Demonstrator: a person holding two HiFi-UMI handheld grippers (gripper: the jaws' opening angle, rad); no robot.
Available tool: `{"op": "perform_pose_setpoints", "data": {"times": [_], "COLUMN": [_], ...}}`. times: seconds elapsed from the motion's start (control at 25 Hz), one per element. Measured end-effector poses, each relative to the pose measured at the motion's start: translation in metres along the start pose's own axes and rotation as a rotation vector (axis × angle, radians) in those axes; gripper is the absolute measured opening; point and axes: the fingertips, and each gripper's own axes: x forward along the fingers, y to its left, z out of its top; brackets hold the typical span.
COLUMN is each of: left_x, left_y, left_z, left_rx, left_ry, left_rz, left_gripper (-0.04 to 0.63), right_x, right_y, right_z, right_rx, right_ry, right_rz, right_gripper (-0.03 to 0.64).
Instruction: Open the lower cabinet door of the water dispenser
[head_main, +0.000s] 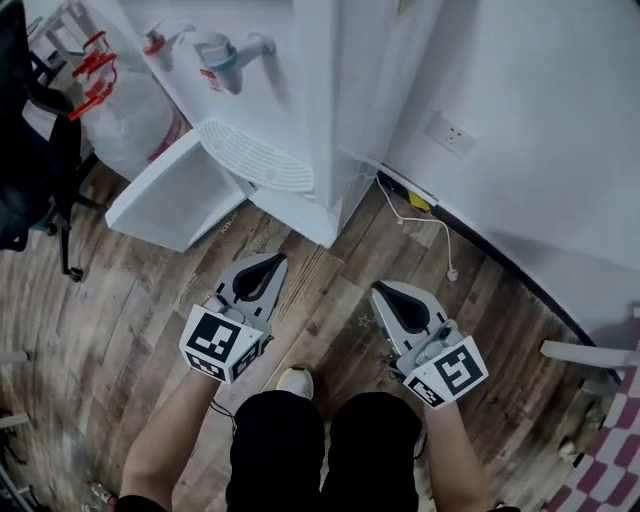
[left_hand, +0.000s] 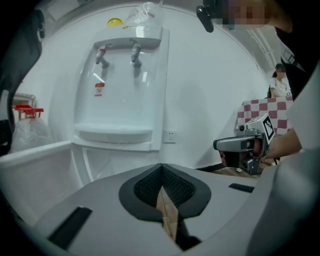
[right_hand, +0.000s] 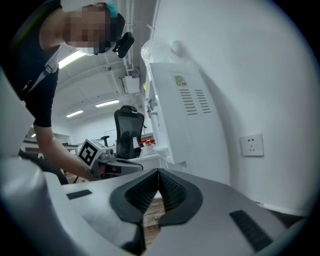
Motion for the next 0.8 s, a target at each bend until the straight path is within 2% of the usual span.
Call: {"op": "perform_pose_setpoints", "data": {"times": [0.2,0.36,0.44,0.56,0.8], "left_x": [-0.037,-0.079,-0.103,-0.136,-0.194], "left_y": [-0.037,-0.068,-0.085,-0.112,-0.169], "left_z": [0.062,0.123,0.157,0.202,0.289], "left_rx": [0.009,-0.077,-0.127,-0.147,-0.116], "left_ry": [0.044,0.036,0.018,0.026,-0.005], "left_rz": [-0.059,-0.092,-0.116,-0.129,-0.085], "left_gripper": [0.014,0.014,0.014,0.014,0.014], "right_x": [-0.043,-0.083,-0.103,-0.133,-0.179], "right_y": [0.008,0.034,0.054,0.087,0.148], "right_z": [0.025,0.077,0.115,0.175,0.276], "right_rx": [0.142,0.226,0.238,0.23,0.131], "right_ry": [0.062,0.067,0.072,0.079,0.086], "right_rz": [-0.097,-0.154,-0.171,-0.181,-0.138], "right_gripper": [0.023,0.023,0.023,0.023,0.023]}}
